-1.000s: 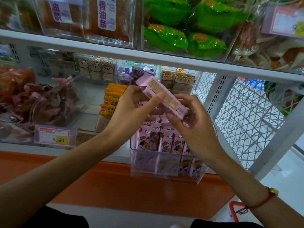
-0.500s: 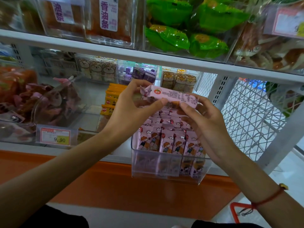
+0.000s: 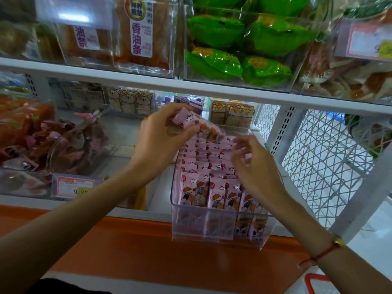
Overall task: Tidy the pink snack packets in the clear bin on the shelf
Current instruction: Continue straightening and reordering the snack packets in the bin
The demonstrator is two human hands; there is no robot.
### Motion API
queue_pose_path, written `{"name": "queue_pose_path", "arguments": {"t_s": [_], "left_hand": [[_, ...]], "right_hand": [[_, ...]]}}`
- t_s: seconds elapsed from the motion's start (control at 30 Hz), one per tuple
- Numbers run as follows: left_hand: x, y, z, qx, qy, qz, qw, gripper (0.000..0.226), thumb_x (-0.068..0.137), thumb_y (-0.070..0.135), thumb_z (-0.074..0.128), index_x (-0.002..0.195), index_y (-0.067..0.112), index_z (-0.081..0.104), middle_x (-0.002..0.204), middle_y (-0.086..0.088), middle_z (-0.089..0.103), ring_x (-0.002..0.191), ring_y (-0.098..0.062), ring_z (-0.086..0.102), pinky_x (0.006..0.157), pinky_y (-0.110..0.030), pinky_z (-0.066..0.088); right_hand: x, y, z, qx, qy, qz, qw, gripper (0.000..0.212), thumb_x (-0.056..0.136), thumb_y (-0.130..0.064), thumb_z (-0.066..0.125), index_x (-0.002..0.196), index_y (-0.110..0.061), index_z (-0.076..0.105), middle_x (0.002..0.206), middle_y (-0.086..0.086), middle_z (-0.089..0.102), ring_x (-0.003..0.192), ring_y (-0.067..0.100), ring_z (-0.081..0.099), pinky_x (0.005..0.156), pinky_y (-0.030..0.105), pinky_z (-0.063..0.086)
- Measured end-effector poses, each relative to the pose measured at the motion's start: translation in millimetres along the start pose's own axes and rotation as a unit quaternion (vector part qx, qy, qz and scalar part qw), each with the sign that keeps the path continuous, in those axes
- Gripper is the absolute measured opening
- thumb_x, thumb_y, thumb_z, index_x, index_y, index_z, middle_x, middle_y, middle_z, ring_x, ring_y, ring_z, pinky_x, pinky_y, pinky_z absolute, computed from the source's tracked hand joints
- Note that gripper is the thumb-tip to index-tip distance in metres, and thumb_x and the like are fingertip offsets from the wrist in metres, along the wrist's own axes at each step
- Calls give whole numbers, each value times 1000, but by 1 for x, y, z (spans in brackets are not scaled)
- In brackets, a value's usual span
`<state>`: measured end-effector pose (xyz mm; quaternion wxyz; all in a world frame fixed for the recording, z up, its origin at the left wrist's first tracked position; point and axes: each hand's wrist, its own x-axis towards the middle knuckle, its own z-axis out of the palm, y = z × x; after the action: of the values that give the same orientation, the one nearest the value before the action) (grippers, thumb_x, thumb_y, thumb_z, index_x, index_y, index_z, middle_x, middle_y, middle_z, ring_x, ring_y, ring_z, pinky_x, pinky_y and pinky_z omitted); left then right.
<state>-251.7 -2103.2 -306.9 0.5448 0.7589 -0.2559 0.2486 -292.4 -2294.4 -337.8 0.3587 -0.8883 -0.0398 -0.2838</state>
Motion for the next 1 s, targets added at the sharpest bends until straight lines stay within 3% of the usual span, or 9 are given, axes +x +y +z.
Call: {"name": "queue_pose_path", "arguments": {"t_s": [0.1,0.2,0.3,0.43,0.6,0.77,0.87,0.93,1.0], "left_hand": [[13,-9,3,98,-48,6,994,24,82,32,72,104,26,65,88,15,68,78,3,64,61,-5,45],[25,-15,7,177,-94,23,979,26,85,35,69,107,24,64,92,15,66,80,-1,62,59,-6,40],[34,-17,10,223,-138,45,964,30,85,35,68,112,22,64,93,12,64,82,-6,59,62,-13,41],[46,-16,18,250,-209,62,943,36,83,38,69,113,20,61,105,4,68,88,-10,62,74,-29,48],[64,-12,35,291,-284,44,913,52,77,40,74,120,16,55,114,-4,65,100,-20,63,89,-40,50],[62,-27,59,299,-322,42,897,50,80,41,72,122,18,60,122,-3,62,101,-15,60,79,-25,42],[59,-41,68,355,-371,42,857,43,86,40,65,123,17,62,122,-2,62,93,-10,51,75,-24,37],[58,-47,70,350,-423,21,836,36,93,35,58,122,16,62,121,-3,63,93,-10,54,81,-26,43],[59,-48,70,332,-455,6,826,34,98,27,50,128,14,57,129,-5,59,107,-14,55,92,-27,42]], "right_hand": [[1,12,10,-163,-127,-36,978,35,98,-29,45,131,-18,50,135,2,51,120,17,47,99,31,39],[0,15,14,-208,-189,-43,959,41,101,-36,33,139,-27,42,147,-3,39,132,17,36,110,35,26],[-2,18,12,-206,-184,-40,960,36,100,-36,34,132,-27,49,136,-5,50,122,13,43,103,29,30],[-6,19,10,-196,-181,-47,963,32,99,-34,39,125,-26,54,131,-8,49,120,9,41,94,21,22],[-9,18,9,-186,-181,-53,964,29,98,-34,41,123,-27,54,129,-10,49,116,6,42,100,24,29],[-13,12,4,-191,-184,-40,963,37,99,-35,39,135,-29,45,144,-7,39,133,10,31,112,30,22],[-16,8,-2,-194,-190,-32,962,44,100,-34,38,143,-29,34,153,-5,28,140,13,23,113,30,20],[-20,7,-7,-195,-191,-31,962,46,100,-35,37,145,-29,30,154,-6,25,141,12,20,113,31,21],[-23,5,-12,-190,-195,-32,962,45,100,-36,36,145,-31,29,153,-8,25,140,10,20,112,29,22]]}}
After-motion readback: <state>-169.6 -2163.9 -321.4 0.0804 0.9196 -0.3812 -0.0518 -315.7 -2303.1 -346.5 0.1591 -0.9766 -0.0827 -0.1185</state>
